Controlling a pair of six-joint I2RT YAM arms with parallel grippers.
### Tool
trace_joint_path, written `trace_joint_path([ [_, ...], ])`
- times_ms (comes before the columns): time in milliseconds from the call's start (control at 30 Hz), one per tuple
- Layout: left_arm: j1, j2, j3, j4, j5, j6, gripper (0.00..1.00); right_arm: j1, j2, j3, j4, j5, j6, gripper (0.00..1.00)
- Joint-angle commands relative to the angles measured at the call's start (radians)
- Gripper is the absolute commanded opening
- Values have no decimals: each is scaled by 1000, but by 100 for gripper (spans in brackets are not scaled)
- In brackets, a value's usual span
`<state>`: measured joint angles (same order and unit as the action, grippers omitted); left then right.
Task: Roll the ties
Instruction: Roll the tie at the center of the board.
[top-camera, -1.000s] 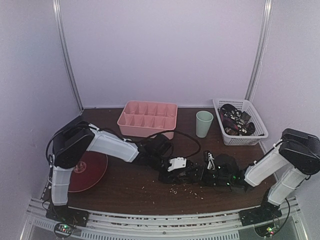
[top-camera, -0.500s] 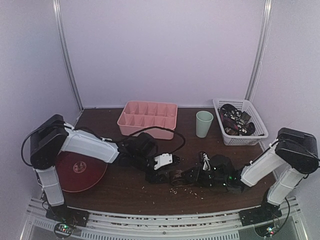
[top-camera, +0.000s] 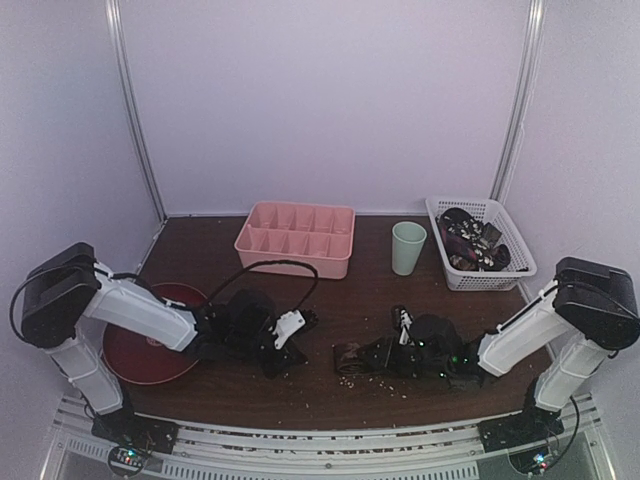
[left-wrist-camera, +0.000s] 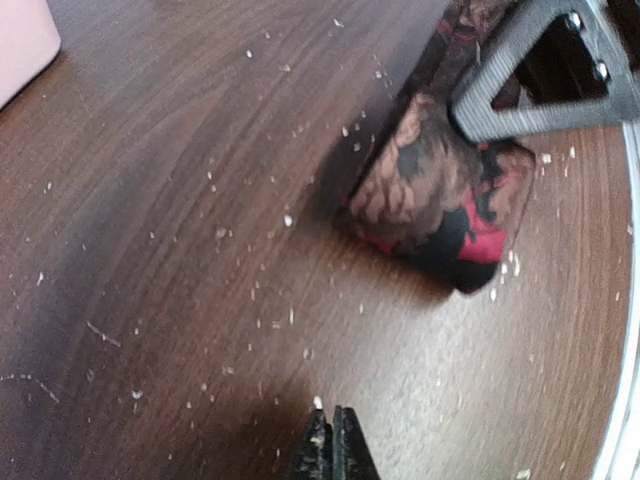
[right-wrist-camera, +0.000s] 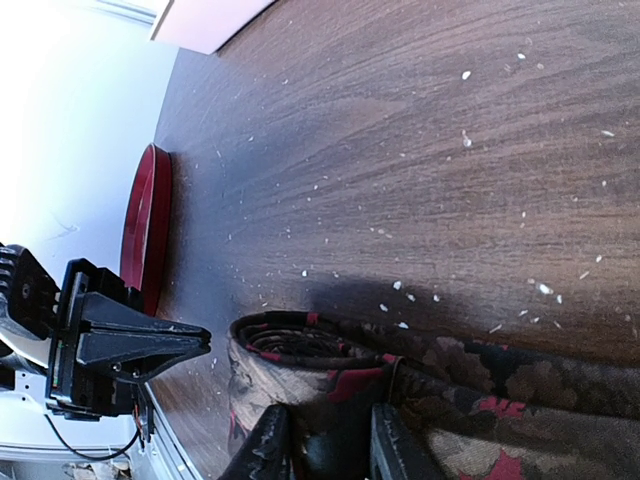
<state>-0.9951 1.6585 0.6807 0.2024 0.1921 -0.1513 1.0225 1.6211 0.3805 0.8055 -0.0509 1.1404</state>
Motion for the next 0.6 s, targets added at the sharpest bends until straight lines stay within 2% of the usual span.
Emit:
trace_joint_path([
  [0,-20,66,36,139,-21,-121,0,19,15,-22,-60,36,24,29],
  [133,-39,127,64,173,-36,-179,0,34,-22,-19,-104,76,28,28],
  [233,-39,184,109,130,-58,-214,0,39,-64,-37,-131,114,28,28],
  [367,-40,215,116,168,22,-235,0,39,-68,-19,-179,118,10,28],
  [567,-40,254,119,252,122,-284,0,39,-67,-25,-165,122,11,27],
])
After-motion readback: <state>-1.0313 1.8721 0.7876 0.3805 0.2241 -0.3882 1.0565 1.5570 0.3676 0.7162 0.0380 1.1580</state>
